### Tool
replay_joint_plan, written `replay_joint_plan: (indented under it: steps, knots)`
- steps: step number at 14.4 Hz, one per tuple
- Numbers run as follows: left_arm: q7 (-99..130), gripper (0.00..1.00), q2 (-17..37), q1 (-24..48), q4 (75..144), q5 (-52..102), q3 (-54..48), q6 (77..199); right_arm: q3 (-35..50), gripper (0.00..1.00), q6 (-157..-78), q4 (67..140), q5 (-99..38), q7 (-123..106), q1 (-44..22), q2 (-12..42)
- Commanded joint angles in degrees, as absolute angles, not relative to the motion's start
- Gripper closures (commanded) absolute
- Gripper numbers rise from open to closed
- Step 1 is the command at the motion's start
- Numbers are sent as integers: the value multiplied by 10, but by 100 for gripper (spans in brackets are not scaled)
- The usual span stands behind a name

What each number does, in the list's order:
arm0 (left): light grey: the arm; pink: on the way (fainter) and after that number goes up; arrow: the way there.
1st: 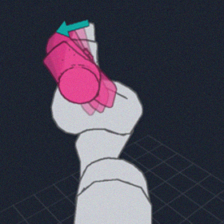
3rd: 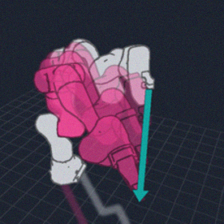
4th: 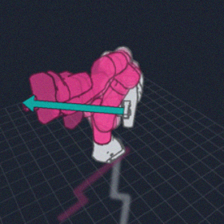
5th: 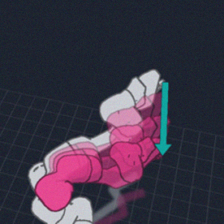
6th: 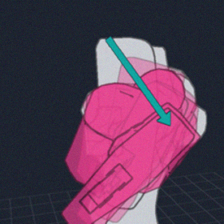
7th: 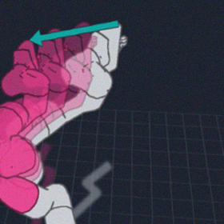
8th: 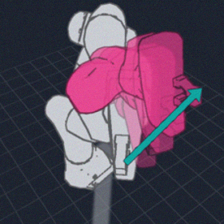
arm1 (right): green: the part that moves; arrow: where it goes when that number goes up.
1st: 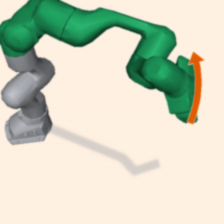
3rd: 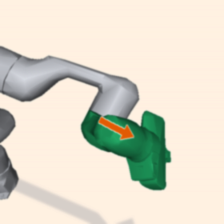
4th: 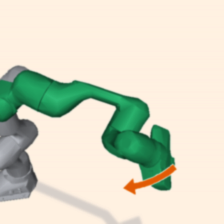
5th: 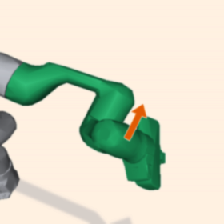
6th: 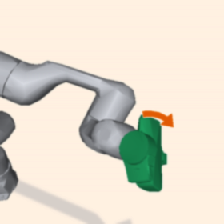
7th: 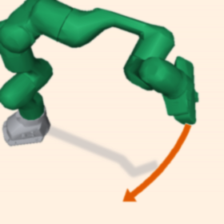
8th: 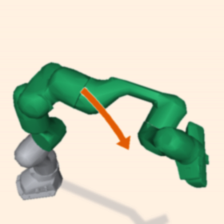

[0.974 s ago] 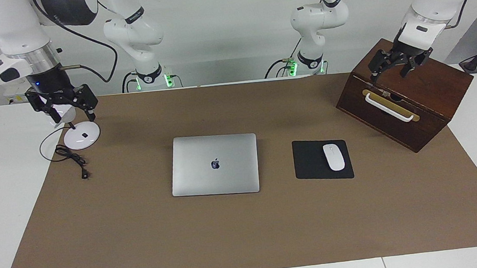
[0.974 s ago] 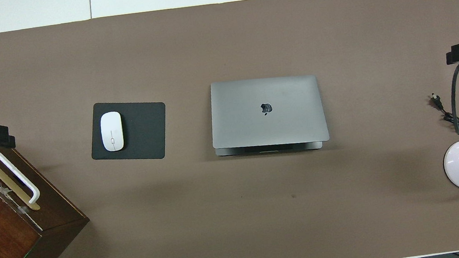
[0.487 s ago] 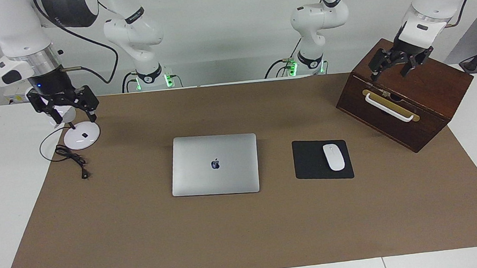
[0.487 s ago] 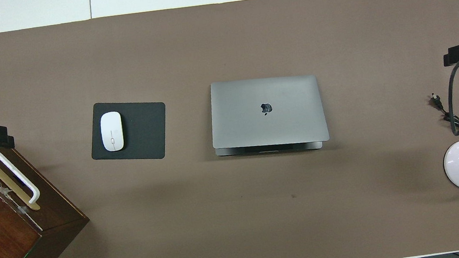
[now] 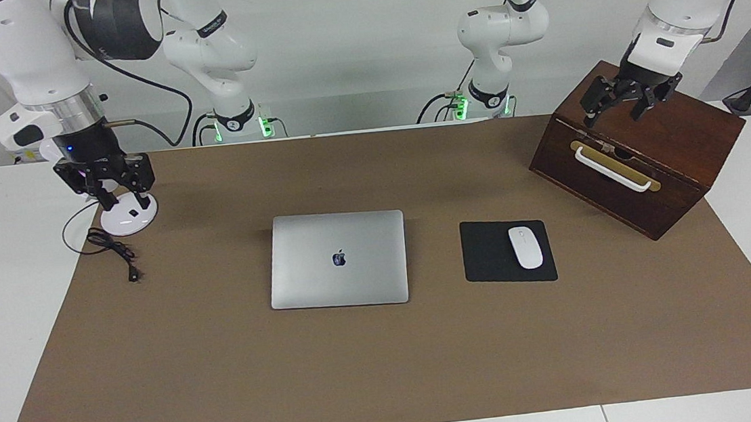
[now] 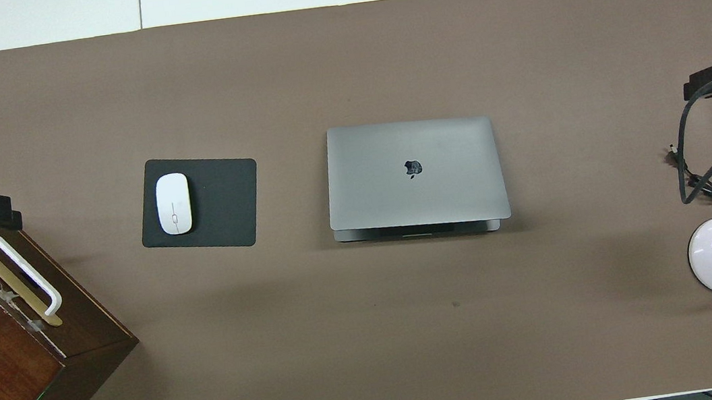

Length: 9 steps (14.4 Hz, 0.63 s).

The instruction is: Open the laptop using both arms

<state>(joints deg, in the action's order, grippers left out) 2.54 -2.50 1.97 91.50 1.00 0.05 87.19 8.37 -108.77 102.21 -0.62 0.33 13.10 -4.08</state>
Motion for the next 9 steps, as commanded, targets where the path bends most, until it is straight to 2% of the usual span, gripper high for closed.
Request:
replay_joint_plan:
  steps: [1, 3, 5, 7, 8, 9]
  knots:
    - [30, 0, -39, 17, 930, 4, -1, 875, 86, 100, -1100, 1036, -10, -6, 137, -49]
    - [29, 0, -41, 17, 930, 4, -1, 873, 86, 100, -1100, 1036, -10, -4, 137, -49]
    - [28, 0, -41, 17, 931, 4, -1, 874, 86, 84, -1100, 1036, -10, -4, 136, -49]
    - [29, 0, -41, 17, 931, 4, -1, 873, 86, 61, -1100, 1036, -10, -1, 132, -49]
    - [30, 0, -41, 17, 931, 4, -1, 874, 86, 42, -1100, 1036, -10, -1, 132, -48]
    - [29, 0, -41, 17, 931, 4, -1, 874, 86, 8, -1100, 1039, -10, -3, 132, -48]
